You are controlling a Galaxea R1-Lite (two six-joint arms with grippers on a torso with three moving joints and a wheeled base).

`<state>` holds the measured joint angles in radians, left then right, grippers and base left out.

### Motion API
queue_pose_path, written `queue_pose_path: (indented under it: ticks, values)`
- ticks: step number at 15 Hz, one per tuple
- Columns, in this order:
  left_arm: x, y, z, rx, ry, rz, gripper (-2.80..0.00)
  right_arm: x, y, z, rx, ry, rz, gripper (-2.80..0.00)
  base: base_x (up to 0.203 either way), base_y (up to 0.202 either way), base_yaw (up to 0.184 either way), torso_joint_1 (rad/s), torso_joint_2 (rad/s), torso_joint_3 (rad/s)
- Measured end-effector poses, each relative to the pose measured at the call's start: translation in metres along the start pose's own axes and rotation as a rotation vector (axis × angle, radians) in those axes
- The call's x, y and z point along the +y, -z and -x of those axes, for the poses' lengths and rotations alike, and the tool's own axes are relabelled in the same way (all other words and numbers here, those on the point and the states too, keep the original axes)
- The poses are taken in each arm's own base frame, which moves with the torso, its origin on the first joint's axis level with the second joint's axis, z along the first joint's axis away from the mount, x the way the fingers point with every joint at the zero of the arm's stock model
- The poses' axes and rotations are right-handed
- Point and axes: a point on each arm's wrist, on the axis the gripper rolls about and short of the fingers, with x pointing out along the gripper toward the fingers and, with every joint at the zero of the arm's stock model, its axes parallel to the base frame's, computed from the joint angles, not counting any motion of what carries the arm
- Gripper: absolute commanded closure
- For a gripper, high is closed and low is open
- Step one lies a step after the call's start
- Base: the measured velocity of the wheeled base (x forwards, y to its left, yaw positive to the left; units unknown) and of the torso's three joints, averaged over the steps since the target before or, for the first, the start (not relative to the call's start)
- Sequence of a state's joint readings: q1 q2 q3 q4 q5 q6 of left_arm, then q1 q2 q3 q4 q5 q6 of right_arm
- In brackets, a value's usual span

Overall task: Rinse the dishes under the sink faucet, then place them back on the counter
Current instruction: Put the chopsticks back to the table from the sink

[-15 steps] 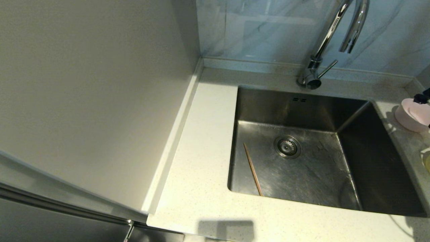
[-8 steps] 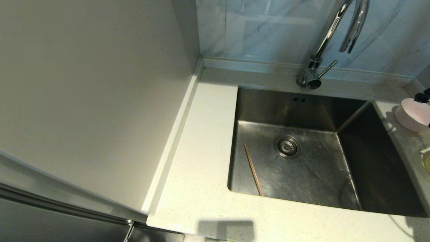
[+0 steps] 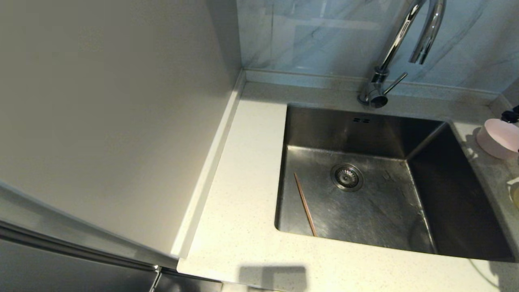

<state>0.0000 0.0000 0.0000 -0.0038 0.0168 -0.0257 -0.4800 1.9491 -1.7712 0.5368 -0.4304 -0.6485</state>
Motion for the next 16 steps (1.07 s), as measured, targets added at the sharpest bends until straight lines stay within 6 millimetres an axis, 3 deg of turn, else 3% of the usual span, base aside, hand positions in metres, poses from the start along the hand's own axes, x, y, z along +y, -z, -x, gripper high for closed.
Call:
queue_pose_path:
  ticks: [7, 10, 12, 13, 14, 16]
  values:
    - [0.0, 0.0, 0.0, 0.0, 0.0, 0.0, 0.0, -0.012, -0.005, 0.021, -0.117, -0.01, -0.047, -2.8, 0.0, 0.0, 0.0, 0.0, 0.0, 0.0]
    - [0.0, 0.0, 0.0, 0.0, 0.001, 0.0, 0.0, -0.014, -0.013, 0.047, -0.264, -0.068, -0.111, -2.8, 0.0, 0.0, 0.0, 0.0, 0.0, 0.0]
    - [0.0, 0.0, 0.0, 0.0, 0.001, 0.0, 0.0, -0.006, -0.019, 0.068, -0.347, -0.145, -0.16, -2.8, 0.0, 0.0, 0.0, 0.0, 0.0, 0.0]
    - [0.0, 0.0, 0.0, 0.0, 0.001, 0.0, 0.0, 0.0, -0.022, 0.078, -0.375, -0.181, -0.179, -2.49, 0.0, 0.0, 0.0, 0.0, 0.0, 0.0]
    - [0.0, 0.0, 0.0, 0.0, 0.001, 0.0, 0.0, 0.007, -0.024, 0.087, -0.393, -0.215, -0.196, 0.0, 0.0, 0.0, 0.0, 0.0, 0.0, 0.0]
    - [0.0, 0.0, 0.0, 0.0, 0.0, 0.0, 0.0, 0.025, -0.027, 0.102, -0.414, -0.279, -0.209, 0.0, 0.0, 0.0, 0.0, 0.0, 0.0, 0.0]
